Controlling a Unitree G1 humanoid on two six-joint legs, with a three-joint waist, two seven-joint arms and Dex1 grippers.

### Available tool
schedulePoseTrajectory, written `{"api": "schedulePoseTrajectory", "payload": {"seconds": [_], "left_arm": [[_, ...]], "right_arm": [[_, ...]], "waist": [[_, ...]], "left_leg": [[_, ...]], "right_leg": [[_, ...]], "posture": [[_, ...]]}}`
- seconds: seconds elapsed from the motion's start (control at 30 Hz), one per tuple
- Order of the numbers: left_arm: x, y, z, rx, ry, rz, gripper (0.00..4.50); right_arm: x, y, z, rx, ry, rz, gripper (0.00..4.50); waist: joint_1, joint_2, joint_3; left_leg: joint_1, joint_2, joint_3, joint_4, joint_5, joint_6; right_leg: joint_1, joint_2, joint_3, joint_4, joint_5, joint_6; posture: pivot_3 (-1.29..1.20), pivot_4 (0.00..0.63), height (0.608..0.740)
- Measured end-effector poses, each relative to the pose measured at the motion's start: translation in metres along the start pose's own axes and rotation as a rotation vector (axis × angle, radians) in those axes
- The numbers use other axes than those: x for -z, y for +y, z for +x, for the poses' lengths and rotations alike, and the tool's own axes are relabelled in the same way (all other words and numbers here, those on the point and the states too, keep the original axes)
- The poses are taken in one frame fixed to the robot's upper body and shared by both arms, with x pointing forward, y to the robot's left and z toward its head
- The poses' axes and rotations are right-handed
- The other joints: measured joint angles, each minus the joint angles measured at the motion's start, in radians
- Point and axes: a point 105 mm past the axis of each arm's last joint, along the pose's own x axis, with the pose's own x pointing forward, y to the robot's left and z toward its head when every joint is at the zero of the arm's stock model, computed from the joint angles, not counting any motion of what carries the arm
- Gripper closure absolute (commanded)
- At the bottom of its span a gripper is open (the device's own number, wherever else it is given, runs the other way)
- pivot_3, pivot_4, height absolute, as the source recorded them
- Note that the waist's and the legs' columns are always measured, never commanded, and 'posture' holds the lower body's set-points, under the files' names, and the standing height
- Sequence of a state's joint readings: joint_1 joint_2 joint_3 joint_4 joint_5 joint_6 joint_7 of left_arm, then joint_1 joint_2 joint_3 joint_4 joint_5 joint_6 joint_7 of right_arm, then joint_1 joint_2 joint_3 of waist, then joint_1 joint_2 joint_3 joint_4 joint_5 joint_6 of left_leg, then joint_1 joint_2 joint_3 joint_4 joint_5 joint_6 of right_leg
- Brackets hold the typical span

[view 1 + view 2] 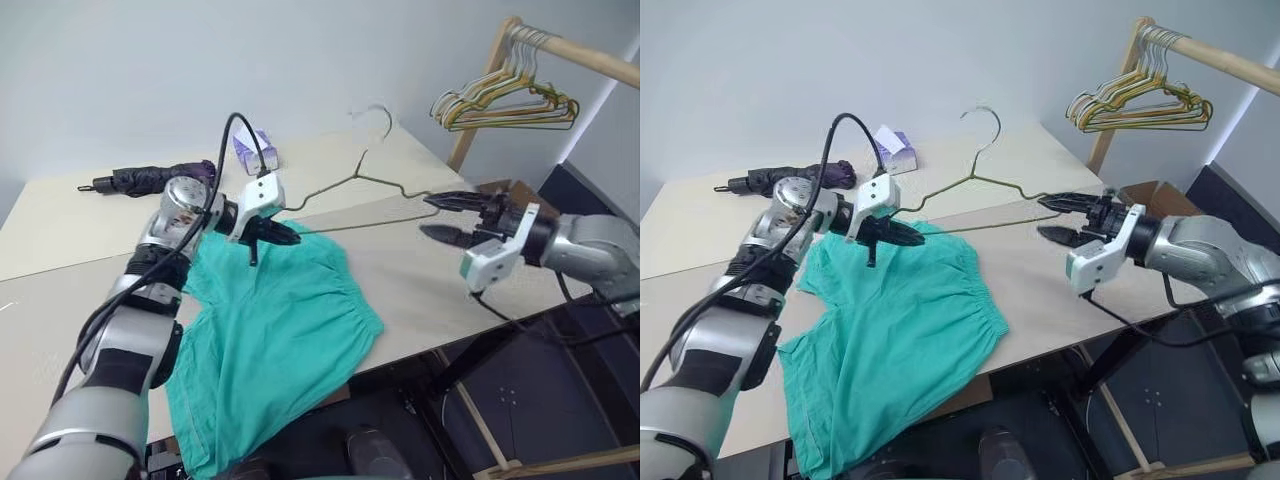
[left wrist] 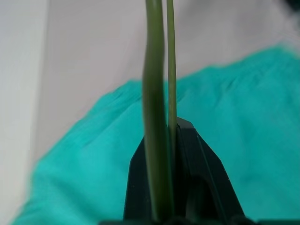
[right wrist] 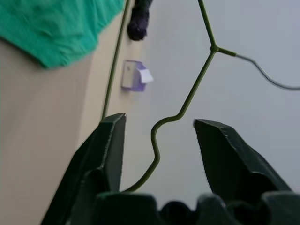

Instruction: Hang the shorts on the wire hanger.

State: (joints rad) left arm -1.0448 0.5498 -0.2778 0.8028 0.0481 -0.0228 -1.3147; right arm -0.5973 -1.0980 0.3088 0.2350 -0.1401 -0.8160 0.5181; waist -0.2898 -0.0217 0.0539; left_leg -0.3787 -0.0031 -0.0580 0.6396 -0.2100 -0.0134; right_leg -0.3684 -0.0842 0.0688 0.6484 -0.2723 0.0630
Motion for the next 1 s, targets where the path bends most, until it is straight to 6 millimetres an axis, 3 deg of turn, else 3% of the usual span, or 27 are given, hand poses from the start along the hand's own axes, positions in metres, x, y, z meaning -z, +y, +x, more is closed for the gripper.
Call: {"api": "schedulePoseTrajectory", "payload": {"seconds": [0.07,0.2,0.3,0.43,0.63,0.73,1.0], "left_arm": [[0.004,0.001,-0.004,-0.020,0.020,0.045,4.50],[0.007,-0.004,-0.008,-0.002,0.015,0.126,4.50],[-0.002,-0.008,-0.015,0.030,-0.027,0.163,4.50],[-0.014,-0.011,-0.022,0.042,-0.059,0.221,4.50],[-0.017,-0.020,-0.019,0.067,-0.079,0.228,4.50],[-0.019,-0.020,-0.018,0.069,-0.082,0.232,4.50],[-0.017,-0.024,-0.014,0.078,-0.084,0.231,4.50]], "right_arm": [[-0.005,0.003,-0.002,-0.027,0.003,0.194,0.08],[-0.007,-0.014,-0.001,-0.058,0.013,0.580,0.03],[0.002,-0.021,-0.004,-0.120,0.080,0.689,0.03],[0.006,-0.010,0.000,-0.215,0.122,0.809,0.03],[0.008,-0.001,0.021,-0.334,0.193,0.840,0.03],[0.008,0.006,0.029,-0.382,0.220,0.866,0.63],[0.009,0.021,0.041,-0.452,0.246,0.870,3.43]], "waist": [[0.001,0.000,0.000],[0.009,0.000,0.000],[0.026,0.000,0.000],[0.056,0.001,0.000],[0.088,0.001,0.000],[0.098,0.001,0.000],[0.110,0.001,0.000]], "left_leg": [[0.000,0.000,-0.001,0.000,0.000,0.000],[0.000,0.000,-0.003,0.001,0.000,0.000],[-0.002,0.000,-0.002,0.001,-0.001,0.001],[-0.003,0.000,-0.001,0.002,-0.001,0.001],[-0.006,0.000,0.000,0.004,-0.001,0.001],[-0.010,-0.001,0.000,0.005,-0.001,0.001],[-0.017,-0.005,0.000,0.008,-0.001,0.001]], "right_leg": [[0.001,-0.001,0.000,0.000,0.000,0.000],[0.001,-0.001,-0.001,0.000,0.001,0.001],[-0.002,-0.001,-0.001,0.000,0.000,0.001],[-0.003,-0.001,-0.001,0.000,0.000,0.001],[-0.006,-0.001,-0.001,0.001,0.001,0.002],[-0.010,-0.001,-0.001,0.001,0.002,0.003],[-0.019,-0.005,0.000,0.008,0.003,0.004]], "posture": [[-0.18,0.000,0.740],[-0.16,0.000,0.740],[-0.15,0.000,0.740],[-0.14,0.000,0.740],[-0.13,0.000,0.740],[-0.13,0.000,0.740],[-0.14,0.000,0.740]]}}
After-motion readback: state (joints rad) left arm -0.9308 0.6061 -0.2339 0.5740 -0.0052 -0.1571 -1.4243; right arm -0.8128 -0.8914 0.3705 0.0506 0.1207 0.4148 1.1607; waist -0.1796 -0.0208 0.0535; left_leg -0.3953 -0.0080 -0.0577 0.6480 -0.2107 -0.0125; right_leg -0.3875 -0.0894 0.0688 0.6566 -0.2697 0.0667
